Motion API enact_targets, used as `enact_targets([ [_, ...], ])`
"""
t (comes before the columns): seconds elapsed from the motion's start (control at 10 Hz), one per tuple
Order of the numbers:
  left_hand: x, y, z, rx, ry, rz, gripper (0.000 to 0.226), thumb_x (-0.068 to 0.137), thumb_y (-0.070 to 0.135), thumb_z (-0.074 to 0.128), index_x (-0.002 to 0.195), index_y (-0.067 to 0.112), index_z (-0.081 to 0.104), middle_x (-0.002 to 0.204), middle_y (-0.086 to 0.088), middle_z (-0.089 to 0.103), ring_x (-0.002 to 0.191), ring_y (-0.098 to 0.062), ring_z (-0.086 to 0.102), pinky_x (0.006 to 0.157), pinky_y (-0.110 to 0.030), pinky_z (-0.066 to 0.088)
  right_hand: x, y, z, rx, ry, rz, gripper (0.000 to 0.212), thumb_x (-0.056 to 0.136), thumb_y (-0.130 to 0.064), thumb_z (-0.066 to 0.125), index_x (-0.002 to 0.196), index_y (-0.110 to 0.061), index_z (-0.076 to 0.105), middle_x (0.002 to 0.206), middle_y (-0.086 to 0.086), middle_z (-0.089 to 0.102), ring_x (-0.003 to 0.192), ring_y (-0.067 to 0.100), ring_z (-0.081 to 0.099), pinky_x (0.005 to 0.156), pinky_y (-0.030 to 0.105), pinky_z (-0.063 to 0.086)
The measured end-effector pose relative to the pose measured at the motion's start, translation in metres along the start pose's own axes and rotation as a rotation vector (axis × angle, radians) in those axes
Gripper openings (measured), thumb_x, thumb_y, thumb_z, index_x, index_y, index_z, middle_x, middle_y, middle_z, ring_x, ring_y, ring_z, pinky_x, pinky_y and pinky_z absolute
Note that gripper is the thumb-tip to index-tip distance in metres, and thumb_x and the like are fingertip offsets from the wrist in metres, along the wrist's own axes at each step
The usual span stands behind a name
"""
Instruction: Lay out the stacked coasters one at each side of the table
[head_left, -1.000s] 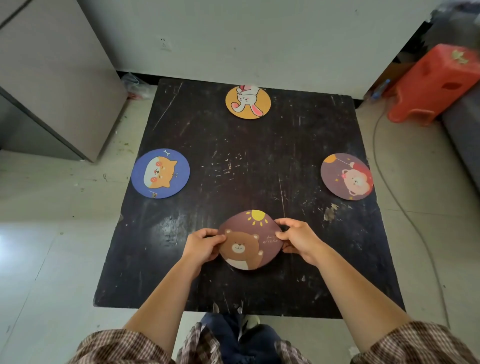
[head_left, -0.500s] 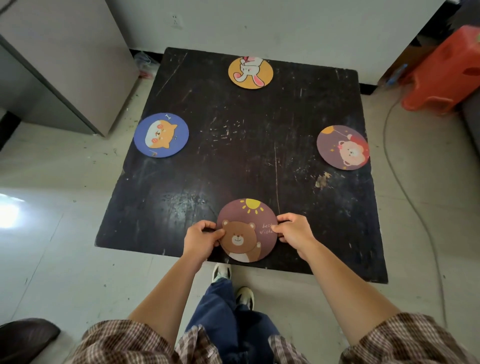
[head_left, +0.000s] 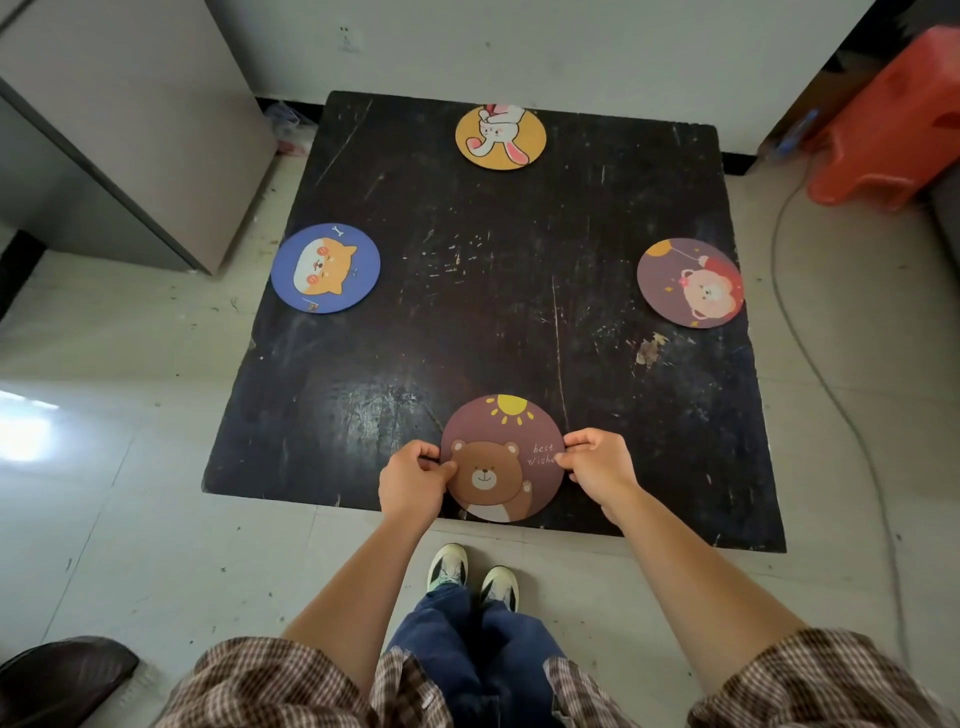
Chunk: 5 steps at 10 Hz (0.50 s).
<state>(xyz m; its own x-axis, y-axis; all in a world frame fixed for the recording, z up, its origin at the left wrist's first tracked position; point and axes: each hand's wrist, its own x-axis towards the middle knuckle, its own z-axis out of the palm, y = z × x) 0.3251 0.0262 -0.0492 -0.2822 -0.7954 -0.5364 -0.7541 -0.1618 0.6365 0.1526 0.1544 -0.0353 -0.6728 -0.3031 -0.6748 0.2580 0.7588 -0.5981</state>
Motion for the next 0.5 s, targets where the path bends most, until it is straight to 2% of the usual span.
enact_targets([
  [0.3,0.002,0.0,0.004,0.118,0.043,0.03,0.028,0.076,0.025,0.076,0.098,0.015,0.062,0.072,0.008,0.059,0.076,-0.018,0.06,0.072,-0.031,0.049,-0.007,-0.001,0.0,-0.048,0.072,-0.03,0.024,0.083,-0.004,0.067,0.107,-0.008,0.065,0.104,0.012,0.068,0.096,0.025,0.063,0.084,0.036,0.053],
  [0.4,0.002,0.001,-0.002,0.149,0.003,0.035,0.033,0.076,0.027,0.075,0.103,0.015,0.06,0.077,0.006,0.06,0.079,-0.018,0.058,0.073,-0.031,0.047,-0.011,-0.003,-0.002,-0.058,0.047,-0.016,0.027,0.083,-0.007,0.068,0.11,-0.009,0.065,0.106,0.011,0.067,0.098,0.025,0.062,0.089,0.04,0.053],
  [0.5,0.004,0.003,-0.006,0.194,0.024,0.081,0.038,0.079,0.03,0.072,0.11,0.017,0.056,0.103,-0.004,0.059,0.092,-0.022,0.056,0.076,-0.034,0.046,-0.013,-0.013,-0.01,-0.015,0.04,-0.026,0.027,0.082,-0.01,0.069,0.109,-0.009,0.065,0.103,0.008,0.067,0.096,0.023,0.062,0.089,0.04,0.053],
])
